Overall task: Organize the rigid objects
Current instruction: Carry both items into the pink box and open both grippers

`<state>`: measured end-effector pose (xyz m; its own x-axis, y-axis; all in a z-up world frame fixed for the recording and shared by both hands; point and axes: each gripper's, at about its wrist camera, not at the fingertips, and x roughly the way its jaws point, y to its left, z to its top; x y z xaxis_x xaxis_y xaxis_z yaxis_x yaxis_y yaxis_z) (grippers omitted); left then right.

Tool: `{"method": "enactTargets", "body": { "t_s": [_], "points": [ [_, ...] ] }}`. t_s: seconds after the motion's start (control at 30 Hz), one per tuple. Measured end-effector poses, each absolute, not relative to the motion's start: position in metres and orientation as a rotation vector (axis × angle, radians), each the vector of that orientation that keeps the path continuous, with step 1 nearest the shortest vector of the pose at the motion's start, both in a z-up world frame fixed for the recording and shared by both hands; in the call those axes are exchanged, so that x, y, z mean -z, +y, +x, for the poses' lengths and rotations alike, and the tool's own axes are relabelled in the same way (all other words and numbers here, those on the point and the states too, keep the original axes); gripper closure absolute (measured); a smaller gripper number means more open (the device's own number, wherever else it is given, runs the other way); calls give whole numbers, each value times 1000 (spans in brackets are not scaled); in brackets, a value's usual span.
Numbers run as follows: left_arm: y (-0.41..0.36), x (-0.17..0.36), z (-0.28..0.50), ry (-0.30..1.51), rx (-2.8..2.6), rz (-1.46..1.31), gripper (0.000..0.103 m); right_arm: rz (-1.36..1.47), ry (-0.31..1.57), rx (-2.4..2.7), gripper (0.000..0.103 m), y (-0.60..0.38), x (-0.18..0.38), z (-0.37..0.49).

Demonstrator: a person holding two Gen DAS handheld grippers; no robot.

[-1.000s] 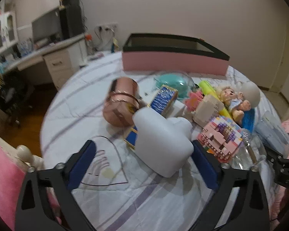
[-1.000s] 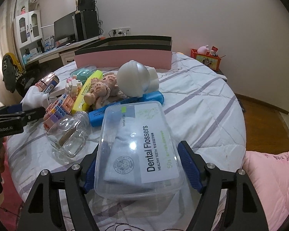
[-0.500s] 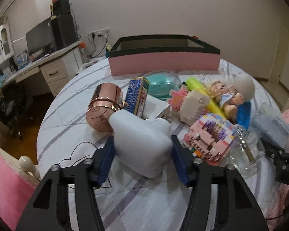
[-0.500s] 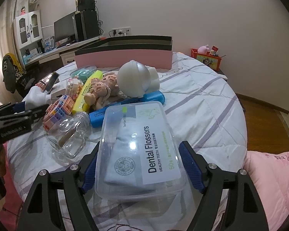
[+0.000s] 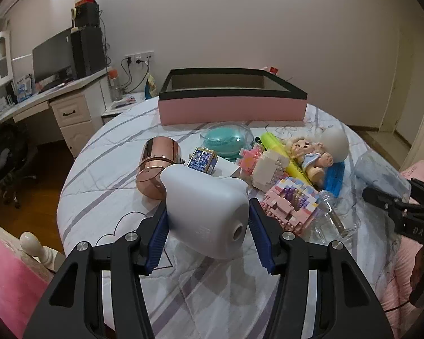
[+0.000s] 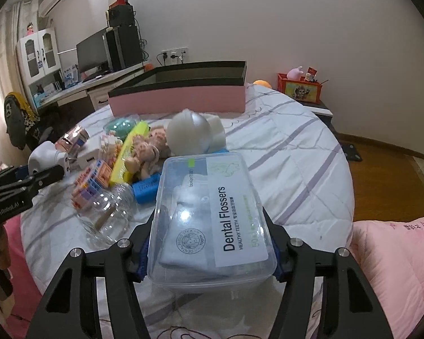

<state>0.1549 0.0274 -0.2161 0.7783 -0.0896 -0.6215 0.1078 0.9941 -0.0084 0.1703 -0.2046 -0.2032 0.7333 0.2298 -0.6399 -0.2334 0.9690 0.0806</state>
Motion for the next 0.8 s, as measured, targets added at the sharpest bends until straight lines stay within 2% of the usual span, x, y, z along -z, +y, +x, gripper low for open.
{"method": "enactTargets", "body": {
  "t_s": [0.47, 0.8],
  "points": [
    [11, 158, 179, 552, 113, 63, 48, -15, 594, -314, 39, -188, 145, 198],
    [-11, 124, 292, 537, 145, 149, 48, -85, 561, -335, 39, -159, 100, 299]
  ]
}}
